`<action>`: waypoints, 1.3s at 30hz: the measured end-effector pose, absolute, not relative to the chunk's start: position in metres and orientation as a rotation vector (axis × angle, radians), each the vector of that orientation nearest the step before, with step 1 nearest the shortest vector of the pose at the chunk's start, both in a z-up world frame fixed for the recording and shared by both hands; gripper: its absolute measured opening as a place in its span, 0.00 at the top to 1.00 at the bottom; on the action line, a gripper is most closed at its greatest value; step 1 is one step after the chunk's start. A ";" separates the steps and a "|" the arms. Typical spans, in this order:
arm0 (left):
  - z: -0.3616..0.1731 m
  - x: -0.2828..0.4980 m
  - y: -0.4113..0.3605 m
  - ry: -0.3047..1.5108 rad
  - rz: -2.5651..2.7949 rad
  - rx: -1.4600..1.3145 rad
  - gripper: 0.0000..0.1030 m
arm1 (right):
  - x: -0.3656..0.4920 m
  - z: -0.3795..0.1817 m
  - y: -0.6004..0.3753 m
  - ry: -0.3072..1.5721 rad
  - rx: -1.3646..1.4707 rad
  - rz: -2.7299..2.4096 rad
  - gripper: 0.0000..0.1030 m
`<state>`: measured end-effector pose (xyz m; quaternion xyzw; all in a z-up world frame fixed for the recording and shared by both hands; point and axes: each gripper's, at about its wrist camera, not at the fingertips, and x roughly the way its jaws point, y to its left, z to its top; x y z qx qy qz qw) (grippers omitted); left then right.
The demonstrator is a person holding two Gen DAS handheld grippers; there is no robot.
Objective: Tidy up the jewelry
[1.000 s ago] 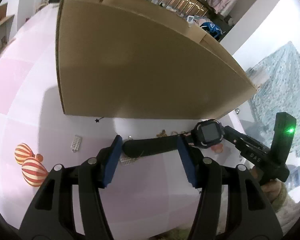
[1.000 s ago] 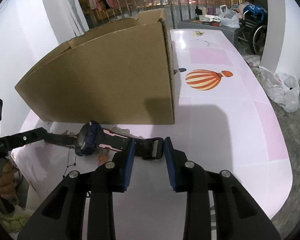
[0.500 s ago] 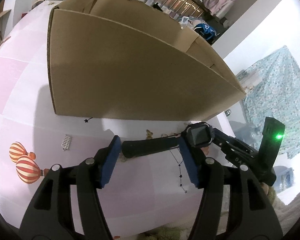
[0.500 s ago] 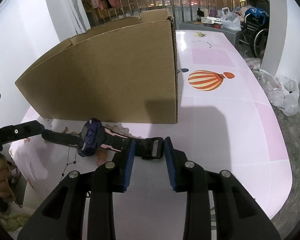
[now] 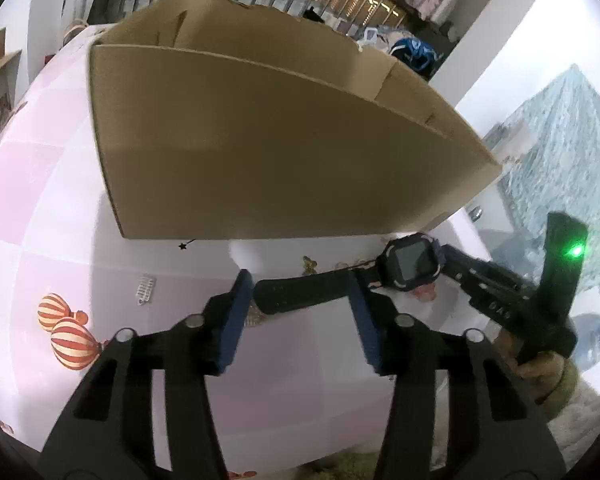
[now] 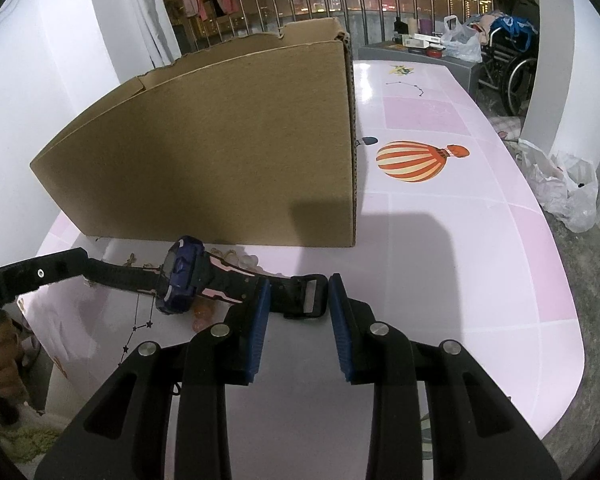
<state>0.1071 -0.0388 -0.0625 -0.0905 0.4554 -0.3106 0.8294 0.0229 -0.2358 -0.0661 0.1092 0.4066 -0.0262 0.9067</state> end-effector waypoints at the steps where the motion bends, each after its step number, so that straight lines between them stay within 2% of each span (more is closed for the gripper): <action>1: -0.062 0.108 -0.036 0.965 -0.665 -0.212 0.60 | 0.023 -0.066 -0.236 0.839 0.225 -0.054 0.71; 6: -0.059 0.108 -0.029 0.953 -0.712 -0.299 0.66 | 0.023 -0.066 -0.236 0.840 0.224 -0.054 0.71; 20: -0.075 0.112 -0.035 0.987 -0.686 -0.335 0.67 | 0.023 -0.066 -0.236 0.838 0.225 -0.053 0.71; 24: -0.089 0.116 -0.044 1.058 -0.693 -0.355 0.77 | 0.024 -0.064 -0.235 0.834 0.226 -0.053 0.71; 29: -0.086 0.111 -0.056 1.032 -0.678 -0.286 0.78 | 0.023 -0.064 -0.234 0.833 0.223 -0.054 0.71; 36: -0.081 0.110 -0.055 1.004 -0.599 -0.225 0.94 | 0.023 -0.064 -0.233 0.829 0.223 -0.054 0.71; 39: -0.079 0.109 -0.055 0.998 -0.575 -0.205 0.96 | 0.023 -0.064 -0.232 0.825 0.220 -0.062 0.75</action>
